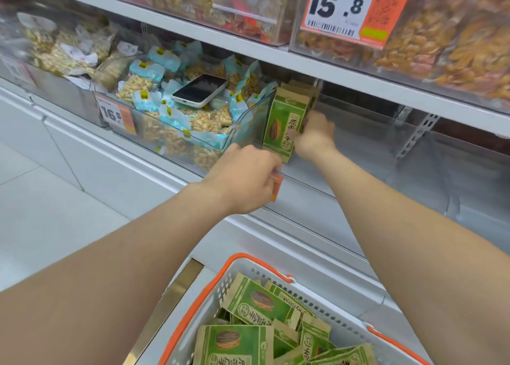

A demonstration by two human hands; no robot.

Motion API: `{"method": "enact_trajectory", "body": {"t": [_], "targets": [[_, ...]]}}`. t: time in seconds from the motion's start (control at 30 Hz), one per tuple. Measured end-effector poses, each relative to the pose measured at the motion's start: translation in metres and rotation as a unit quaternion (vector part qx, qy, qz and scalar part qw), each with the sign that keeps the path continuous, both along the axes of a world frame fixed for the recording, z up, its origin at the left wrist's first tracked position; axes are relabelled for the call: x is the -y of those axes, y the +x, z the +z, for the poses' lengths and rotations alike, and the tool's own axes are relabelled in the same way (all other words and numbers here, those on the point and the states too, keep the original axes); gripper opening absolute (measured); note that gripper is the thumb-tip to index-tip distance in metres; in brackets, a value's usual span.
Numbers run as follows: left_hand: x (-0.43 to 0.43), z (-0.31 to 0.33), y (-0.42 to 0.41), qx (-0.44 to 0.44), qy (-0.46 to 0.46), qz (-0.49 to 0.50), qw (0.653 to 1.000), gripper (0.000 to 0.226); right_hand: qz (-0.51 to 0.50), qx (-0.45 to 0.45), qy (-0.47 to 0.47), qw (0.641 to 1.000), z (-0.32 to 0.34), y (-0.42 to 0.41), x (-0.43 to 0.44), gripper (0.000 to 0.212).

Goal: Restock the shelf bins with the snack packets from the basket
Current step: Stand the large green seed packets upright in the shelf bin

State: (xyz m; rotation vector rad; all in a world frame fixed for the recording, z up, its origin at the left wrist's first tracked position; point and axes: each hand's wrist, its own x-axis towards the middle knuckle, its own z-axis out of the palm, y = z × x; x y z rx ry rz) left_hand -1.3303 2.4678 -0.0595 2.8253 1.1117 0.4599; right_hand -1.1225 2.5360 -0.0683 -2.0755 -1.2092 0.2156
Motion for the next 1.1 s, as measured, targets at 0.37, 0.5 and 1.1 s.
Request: {"method": "enact_trajectory", "body": {"t": [0.37, 0.5, 1.1], "targets": [[-0.002, -0.007, 0.005, -0.012, 0.023, -0.004, 1.000, 0.019, 0.001, 0.063, -0.089, 0.994, -0.003, 0.001, 0.010, 0.049], [-0.001, -0.008, 0.006, -0.010, 0.039, 0.004, 0.999, 0.020, 0.026, 0.088, -0.131, 0.987, -0.003, 0.002, 0.019, 0.055], [0.094, -0.061, 0.029, -0.347, -0.206, -0.126, 0.906, 0.025, 0.388, 0.357, -0.291, 0.798, -0.023, -0.039, 0.254, 0.027]]}}
